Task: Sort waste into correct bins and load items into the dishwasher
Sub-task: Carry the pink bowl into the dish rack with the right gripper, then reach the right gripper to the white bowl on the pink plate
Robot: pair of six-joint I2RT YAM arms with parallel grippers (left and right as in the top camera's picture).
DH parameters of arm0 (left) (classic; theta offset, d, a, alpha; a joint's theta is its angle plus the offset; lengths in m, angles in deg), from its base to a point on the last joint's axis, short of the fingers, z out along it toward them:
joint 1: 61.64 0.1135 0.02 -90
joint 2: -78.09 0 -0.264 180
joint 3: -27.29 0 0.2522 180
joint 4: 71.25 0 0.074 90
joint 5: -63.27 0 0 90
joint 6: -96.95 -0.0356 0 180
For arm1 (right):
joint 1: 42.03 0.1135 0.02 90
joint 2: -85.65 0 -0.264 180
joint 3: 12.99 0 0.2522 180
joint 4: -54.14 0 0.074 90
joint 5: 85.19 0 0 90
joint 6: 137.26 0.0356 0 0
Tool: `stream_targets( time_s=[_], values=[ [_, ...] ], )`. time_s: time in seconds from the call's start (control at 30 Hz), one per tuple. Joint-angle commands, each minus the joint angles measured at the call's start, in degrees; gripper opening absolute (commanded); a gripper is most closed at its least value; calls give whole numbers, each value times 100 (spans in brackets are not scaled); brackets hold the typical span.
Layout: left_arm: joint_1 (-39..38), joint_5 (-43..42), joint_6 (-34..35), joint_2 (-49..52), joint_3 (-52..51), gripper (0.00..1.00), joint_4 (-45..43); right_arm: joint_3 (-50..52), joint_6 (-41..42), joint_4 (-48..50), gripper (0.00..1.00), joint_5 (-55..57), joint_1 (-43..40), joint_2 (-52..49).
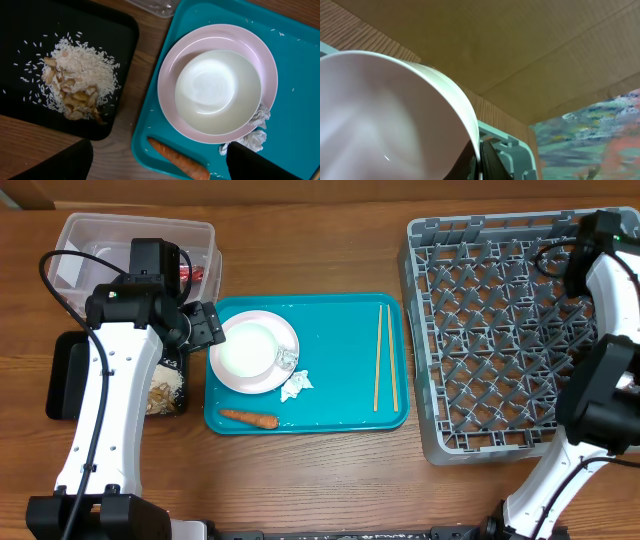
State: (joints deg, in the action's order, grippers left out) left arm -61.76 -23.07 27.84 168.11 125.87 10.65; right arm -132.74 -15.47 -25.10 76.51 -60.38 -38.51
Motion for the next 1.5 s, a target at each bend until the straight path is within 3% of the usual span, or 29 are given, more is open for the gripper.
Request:
stream_targets(
  time_s=[0.0, 0.3, 0.53, 0.6, 0.67, 0.77, 0.9, 1.13, 1.27, 1.3, 1.47],
  values=[
    [9, -39, 59, -33, 94, 88, -33, -2, 278, 15, 4, -109, 35, 13],
    [9, -72, 57, -33, 94, 88, -68, 144, 299, -33, 4, -284, 153, 9],
    [9, -74, 57, -33, 94, 89, -63, 142, 297, 81, 10, -485, 457, 9],
    [9, -72, 57, -35, 94, 89, -66, 142, 297, 63, 22, -501, 588, 9],
    [9, -74, 59, -33, 94, 88, -66, 142, 295, 9, 24, -498, 730, 9],
    [9, -72, 57, -33, 94, 89, -66, 142, 299, -157, 45, -544, 929, 9],
    [9, -74, 57, -33, 94, 89, -59, 136, 299, -374, 52, -933, 1032, 103],
    [9, -70, 55, -35, 94, 93, -44, 85, -170, -546, 59, -2881, 1381, 1270],
    [9, -68, 55, -35, 87, 94, -37, 85, -1668, -247, 73, -5112, 1991, 2002],
    [9, -24, 55, -33, 83, 94, 20, 85, -2048, -144, 77, -6236, 2347, 2190],
    [146, 94, 59, -35, 83, 94, 339, 94, -2135, 153, 81, -8050, 3475, 2149]
  ],
)
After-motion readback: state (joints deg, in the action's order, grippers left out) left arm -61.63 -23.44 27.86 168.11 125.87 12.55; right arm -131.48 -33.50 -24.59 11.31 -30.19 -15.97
